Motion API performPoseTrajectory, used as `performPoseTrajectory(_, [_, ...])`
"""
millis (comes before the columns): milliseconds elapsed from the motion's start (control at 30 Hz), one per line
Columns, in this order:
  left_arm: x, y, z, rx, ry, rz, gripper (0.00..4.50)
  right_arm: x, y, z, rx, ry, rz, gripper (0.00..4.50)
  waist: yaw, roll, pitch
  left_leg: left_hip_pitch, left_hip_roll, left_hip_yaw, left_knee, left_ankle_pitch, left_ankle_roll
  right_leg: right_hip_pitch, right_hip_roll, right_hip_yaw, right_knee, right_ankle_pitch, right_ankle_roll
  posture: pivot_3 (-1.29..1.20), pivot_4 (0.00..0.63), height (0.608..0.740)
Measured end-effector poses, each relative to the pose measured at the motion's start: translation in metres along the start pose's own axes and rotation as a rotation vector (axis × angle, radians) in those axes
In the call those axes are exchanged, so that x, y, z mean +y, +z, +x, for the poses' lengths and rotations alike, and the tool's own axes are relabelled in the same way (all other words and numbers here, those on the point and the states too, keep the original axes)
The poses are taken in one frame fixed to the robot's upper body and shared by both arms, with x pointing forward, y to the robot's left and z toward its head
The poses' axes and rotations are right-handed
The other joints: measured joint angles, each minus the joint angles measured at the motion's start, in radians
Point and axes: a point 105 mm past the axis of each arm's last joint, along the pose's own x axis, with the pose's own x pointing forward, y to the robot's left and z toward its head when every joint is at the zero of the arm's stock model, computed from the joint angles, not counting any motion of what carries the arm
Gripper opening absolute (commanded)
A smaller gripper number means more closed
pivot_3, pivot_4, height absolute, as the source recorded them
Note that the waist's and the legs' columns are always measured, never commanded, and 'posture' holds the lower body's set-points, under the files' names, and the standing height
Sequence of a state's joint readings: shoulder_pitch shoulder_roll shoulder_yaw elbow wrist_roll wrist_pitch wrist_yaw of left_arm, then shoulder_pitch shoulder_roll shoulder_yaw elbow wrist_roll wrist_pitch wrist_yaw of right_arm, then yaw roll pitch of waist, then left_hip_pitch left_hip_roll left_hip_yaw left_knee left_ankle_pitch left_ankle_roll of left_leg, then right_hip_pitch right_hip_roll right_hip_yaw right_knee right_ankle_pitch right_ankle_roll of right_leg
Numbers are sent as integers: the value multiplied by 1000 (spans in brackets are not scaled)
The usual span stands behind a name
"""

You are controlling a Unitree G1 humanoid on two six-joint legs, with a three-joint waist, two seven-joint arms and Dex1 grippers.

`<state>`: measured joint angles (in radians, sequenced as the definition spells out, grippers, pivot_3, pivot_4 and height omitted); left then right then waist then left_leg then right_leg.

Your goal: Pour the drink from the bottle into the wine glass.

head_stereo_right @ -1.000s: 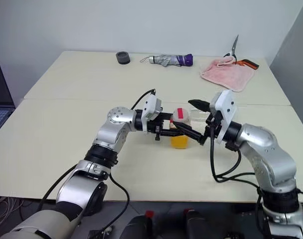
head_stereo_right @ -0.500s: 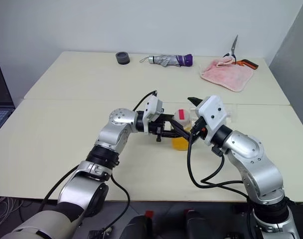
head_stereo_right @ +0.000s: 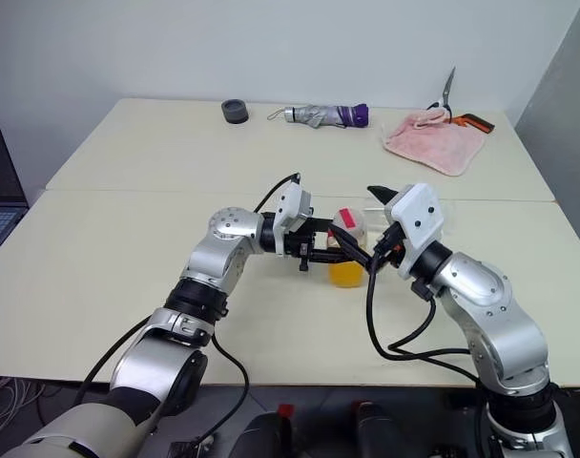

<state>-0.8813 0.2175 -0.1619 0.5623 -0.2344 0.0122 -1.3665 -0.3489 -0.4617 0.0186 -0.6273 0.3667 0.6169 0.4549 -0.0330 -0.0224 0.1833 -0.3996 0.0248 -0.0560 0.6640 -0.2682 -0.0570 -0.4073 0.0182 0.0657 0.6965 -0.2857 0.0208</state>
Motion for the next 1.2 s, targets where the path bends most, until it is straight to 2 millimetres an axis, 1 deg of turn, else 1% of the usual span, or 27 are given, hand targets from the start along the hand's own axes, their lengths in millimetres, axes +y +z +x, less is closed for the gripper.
performPoseTrajectory(367, [1, -4, -2, 9, 6, -17, 1897, 0, -2, -5, 9, -6, 5, 4500, 0, 0, 0, 0, 0, 0, 0, 0, 0, 0, 0, 0, 0, 0, 0, 0, 150, 740])
performPoseTrajectory(633, [3, -3, -3, 13, 7, -15, 1895, -1, 0, -9, 11, -11, -11, 4500, 0, 0, 0, 0, 0, 0, 0, 0, 0, 0, 0, 0, 0, 0, 0, 0, 150, 740])
performPoseTrajectory(1200, [4, -3, -5, 19, 11, -13, 1895, -1, -2, -11, 24, -5, -19, 4500, 0, 0, 0, 0, 0, 0, 0, 0, 0, 0, 0, 0, 0, 0, 0, 0, 150, 740])
